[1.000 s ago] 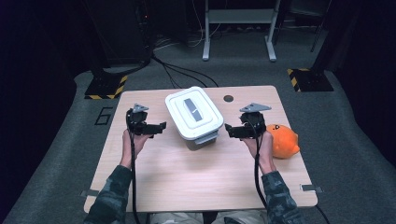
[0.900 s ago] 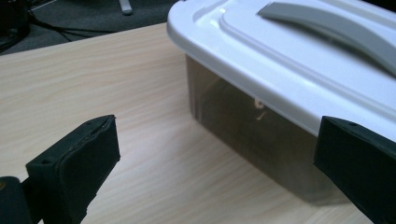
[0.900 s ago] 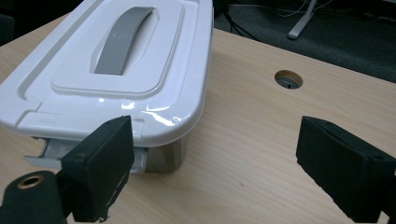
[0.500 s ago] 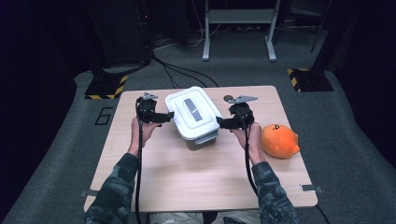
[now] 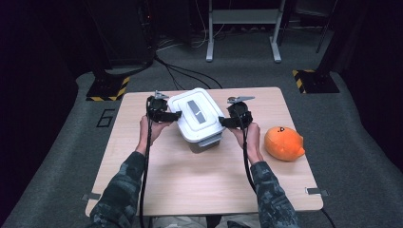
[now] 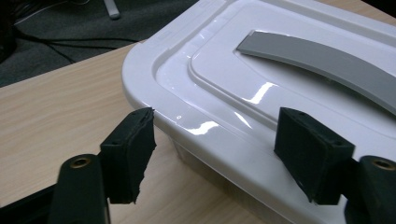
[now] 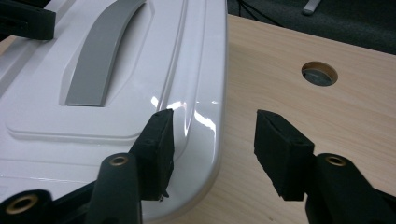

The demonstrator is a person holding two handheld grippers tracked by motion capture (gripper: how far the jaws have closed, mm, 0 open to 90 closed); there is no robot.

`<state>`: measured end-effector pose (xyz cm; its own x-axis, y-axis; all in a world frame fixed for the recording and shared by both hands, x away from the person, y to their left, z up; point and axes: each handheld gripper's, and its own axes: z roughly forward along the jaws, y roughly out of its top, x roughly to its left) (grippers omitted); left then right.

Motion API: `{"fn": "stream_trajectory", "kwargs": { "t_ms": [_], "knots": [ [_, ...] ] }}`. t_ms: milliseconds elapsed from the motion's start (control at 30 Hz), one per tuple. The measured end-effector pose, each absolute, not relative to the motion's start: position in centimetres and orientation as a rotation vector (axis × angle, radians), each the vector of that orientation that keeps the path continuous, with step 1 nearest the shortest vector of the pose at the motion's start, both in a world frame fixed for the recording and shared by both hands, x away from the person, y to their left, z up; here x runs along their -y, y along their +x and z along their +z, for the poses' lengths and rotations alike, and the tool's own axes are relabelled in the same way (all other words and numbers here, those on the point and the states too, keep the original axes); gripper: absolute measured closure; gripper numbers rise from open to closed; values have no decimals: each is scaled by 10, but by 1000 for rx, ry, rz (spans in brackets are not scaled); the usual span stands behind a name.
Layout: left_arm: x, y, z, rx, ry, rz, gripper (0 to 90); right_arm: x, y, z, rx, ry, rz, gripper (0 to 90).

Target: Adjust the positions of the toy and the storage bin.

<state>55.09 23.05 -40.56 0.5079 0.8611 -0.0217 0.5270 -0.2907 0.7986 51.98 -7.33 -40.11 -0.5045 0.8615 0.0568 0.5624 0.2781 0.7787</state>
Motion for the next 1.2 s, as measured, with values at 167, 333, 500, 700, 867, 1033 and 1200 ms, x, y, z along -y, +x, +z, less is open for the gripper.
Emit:
{"fn": "stream_trajectory", "kwargs": {
  "t_ms": [167, 333, 500, 700, 867, 1033, 1200],
  "knots": [
    [-230, 546, -406, -1136, 1953, 534, 395, 73, 518, -401, -2185, 1295, 1112, 570],
    [-234, 544, -411, -1150, 1897, 487, 405, 73, 514, -402, -2183, 1299, 1138, 637],
    [-233, 541, -410, -1147, 1906, 476, 405, 70, 510, -401, -2186, 1285, 1113, 657],
    [-230, 537, -412, -1133, 1890, 440, 406, 72, 504, -400, -2202, 1264, 1105, 652],
    [-227, 533, -413, -1114, 1884, 401, 411, 73, 495, -401, -2202, 1249, 1101, 642],
    [-225, 530, -414, -1105, 1885, 389, 419, 73, 487, -401, -2195, 1241, 1092, 637],
    [-221, 526, -414, -1088, 1894, 381, 418, 75, 478, -401, -2189, 1238, 1099, 635]
  ]
}}
